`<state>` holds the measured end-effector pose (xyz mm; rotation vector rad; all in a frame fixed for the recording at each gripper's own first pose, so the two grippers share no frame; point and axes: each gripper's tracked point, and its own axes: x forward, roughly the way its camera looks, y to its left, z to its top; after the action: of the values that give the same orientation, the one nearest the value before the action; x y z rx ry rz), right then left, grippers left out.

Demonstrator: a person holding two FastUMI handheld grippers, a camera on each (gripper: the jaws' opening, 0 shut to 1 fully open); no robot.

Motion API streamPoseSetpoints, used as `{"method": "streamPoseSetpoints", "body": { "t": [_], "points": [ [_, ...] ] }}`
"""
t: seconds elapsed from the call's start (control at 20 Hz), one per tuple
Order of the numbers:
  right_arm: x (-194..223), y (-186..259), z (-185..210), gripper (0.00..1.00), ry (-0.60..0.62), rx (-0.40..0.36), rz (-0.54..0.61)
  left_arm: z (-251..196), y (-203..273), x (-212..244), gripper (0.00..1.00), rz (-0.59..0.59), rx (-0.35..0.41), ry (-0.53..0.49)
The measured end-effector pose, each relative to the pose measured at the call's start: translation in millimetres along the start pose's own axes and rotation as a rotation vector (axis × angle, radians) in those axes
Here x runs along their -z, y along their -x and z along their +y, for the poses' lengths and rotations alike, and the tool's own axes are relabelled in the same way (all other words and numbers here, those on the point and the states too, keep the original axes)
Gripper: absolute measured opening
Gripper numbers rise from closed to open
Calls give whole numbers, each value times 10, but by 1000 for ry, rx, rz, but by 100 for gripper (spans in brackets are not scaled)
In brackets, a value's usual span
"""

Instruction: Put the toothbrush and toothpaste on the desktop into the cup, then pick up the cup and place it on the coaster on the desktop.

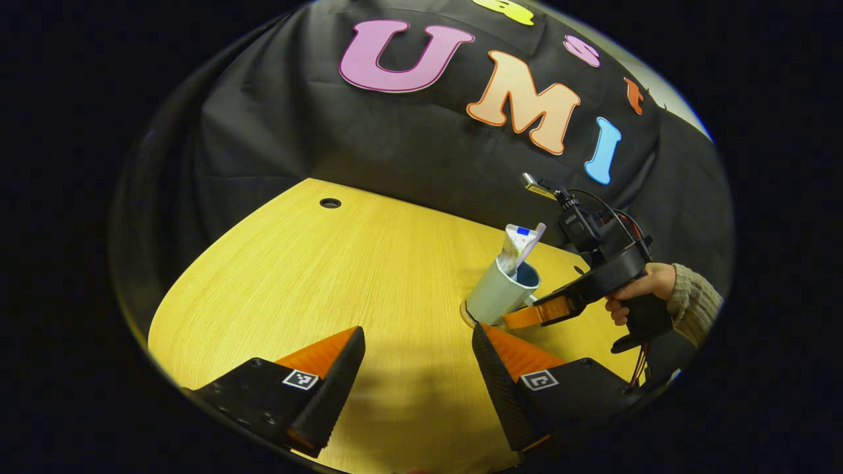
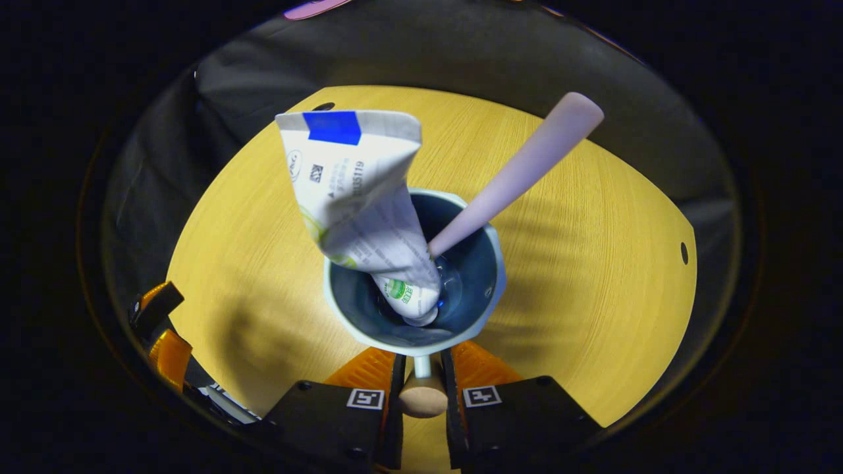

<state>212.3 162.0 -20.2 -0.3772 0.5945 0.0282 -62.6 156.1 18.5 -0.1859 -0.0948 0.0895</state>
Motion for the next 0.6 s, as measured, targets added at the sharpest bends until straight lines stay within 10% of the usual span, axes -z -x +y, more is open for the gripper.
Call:
{"method": "streamPoseSetpoints", "body": {
  "t": [0.45, 0.6],
  "points": [
    [-5, 172, -193, 29, -35, -67, 1, -124, -41, 6, 95, 14, 22, -25],
    [187, 802, -357, 77, -67, -127, -43, -178, -26, -6, 95, 13, 21, -34]
  ]
}}
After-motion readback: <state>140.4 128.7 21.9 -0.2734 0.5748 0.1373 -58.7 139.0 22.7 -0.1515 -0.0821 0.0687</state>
